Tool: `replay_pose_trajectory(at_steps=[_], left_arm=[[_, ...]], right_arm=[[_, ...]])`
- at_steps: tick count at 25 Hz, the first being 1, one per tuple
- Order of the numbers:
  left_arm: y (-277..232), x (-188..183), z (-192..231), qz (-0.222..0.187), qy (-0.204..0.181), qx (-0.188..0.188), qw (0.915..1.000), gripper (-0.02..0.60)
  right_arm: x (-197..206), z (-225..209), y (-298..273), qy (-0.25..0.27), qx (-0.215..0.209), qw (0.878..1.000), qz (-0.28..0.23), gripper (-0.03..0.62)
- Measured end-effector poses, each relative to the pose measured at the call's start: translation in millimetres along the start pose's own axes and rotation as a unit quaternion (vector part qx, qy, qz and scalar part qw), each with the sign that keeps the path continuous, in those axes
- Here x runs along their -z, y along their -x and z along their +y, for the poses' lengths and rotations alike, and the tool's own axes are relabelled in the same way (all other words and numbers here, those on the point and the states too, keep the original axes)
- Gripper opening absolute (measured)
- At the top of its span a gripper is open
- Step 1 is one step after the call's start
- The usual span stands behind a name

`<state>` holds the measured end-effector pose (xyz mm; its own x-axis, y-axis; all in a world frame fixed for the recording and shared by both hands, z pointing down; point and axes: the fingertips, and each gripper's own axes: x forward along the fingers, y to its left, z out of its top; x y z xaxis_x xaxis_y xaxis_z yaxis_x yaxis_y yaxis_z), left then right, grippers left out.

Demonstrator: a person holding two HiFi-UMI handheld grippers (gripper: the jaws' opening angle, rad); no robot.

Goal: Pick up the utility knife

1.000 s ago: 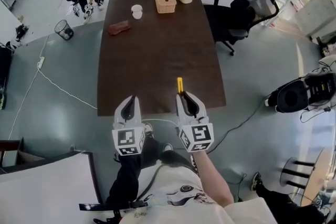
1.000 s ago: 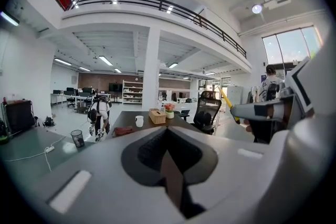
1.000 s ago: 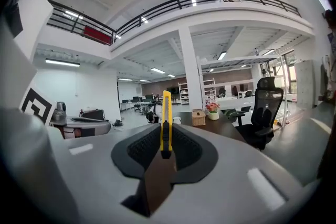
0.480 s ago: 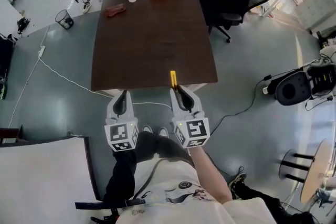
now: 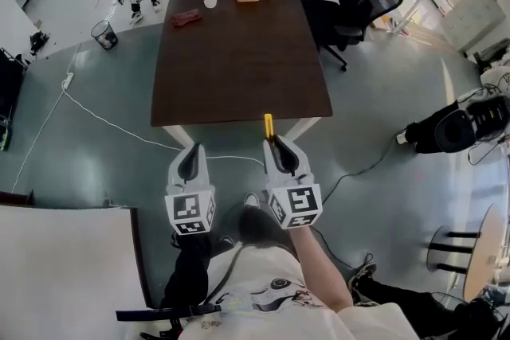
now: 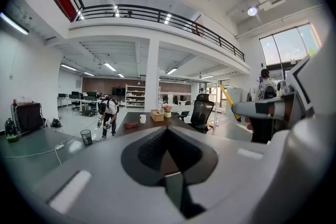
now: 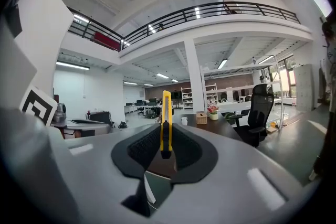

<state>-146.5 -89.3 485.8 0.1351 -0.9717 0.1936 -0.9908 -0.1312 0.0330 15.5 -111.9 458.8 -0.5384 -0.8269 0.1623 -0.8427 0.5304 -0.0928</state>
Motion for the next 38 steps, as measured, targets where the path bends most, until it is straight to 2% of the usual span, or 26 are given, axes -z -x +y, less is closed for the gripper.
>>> replay_pose_trajectory(at_steps=[8,12,16,23,32,38], left_arm=[[63,11,7,-0.006,-0.002,0.020,0.9998,-0.003],[90,15,1,-0.012,-0.011,0.034,0.9993,-0.003],[109,29,-2,-0.002,0.001,0.038,0.9993,-0.003],[123,15,-13,-0.019,-0.008,0.047,0.9987,-0.002],[112,-27,-26,-0.057,-0.032,0.038,0.9971,-0.003],[103,-33,-37,-0.071,-0.036,0.036,0.9962,-0.002]], right_arm=[[10,59,42,0.005,0.002,1.000,-0.008,0.067],[14,76,65,0.004,0.012,1.000,-0.007,0.067],[21,87,89,0.010,0.019,1.000,-0.001,0.067],[14,83,116,0.009,0.033,0.999,-0.011,0.067],[-11,66,123,0.009,0.026,0.999,-0.046,0.066],[-21,47,124,0.019,0.028,0.998,-0.061,0.066]])
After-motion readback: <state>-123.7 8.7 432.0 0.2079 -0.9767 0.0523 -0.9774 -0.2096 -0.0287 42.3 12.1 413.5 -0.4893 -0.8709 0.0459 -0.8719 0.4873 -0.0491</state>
